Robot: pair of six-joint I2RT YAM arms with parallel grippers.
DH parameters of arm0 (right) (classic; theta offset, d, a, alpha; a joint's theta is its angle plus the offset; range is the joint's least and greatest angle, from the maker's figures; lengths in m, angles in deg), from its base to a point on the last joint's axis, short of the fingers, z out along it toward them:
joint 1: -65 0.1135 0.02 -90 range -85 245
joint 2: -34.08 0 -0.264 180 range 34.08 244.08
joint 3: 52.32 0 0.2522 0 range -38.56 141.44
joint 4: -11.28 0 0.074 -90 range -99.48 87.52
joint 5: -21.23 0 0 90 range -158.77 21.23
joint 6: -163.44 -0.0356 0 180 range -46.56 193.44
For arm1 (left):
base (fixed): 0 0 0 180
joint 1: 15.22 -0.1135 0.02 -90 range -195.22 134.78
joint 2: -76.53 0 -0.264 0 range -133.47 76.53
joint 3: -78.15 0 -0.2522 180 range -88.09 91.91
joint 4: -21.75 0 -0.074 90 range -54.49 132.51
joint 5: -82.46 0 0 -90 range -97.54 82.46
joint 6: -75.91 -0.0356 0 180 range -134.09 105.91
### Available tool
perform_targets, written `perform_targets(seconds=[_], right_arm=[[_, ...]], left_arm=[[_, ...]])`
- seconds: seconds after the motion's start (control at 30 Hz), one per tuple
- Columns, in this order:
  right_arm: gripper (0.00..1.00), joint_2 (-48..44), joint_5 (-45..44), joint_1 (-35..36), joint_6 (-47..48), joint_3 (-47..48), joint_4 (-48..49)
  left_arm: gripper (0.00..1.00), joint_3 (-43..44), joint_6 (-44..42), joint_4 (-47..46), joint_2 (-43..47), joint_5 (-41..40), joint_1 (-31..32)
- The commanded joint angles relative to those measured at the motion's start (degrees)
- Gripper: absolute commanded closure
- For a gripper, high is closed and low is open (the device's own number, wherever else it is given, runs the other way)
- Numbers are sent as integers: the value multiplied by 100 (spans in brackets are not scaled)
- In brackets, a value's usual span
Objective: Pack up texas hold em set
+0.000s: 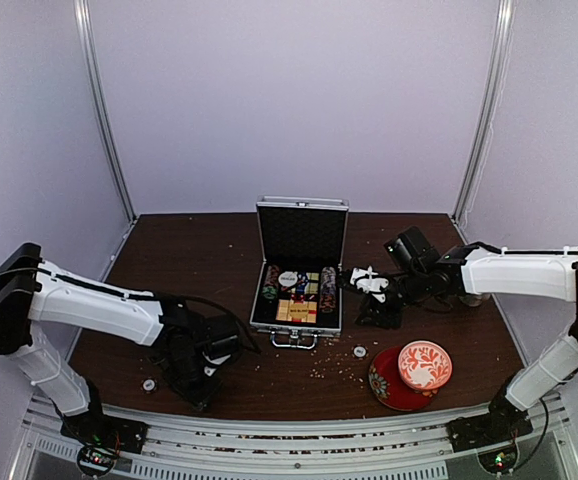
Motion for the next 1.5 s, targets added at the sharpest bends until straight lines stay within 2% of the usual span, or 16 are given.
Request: perform_targets(seconds=[0.0,0.13,0.27,0.63,0.93,1.47], right_arm=[[63,40,46,-14,26,132,-48],[63,48,38,-16,29,128,-48],[63,48,41,-17,25,132,-48],[63,16,112,-23,-49,112,-53],[63,25,20,-25,-78,94,-29],[63,246,86,-25,-101,130,-70]], left_arm=[[70,474,-110,-205,-18,-142,39],[71,912,-204,-240,27,-442,39],[71,1279,-248,-568,-109,-1317,10],[71,1443,-815,-2697,-625,-2402,-439],[72,1617,-1216,-3941,-1111,-2257,-931],[72,2021,-1689,-4685,-2037,-2246,-1396]])
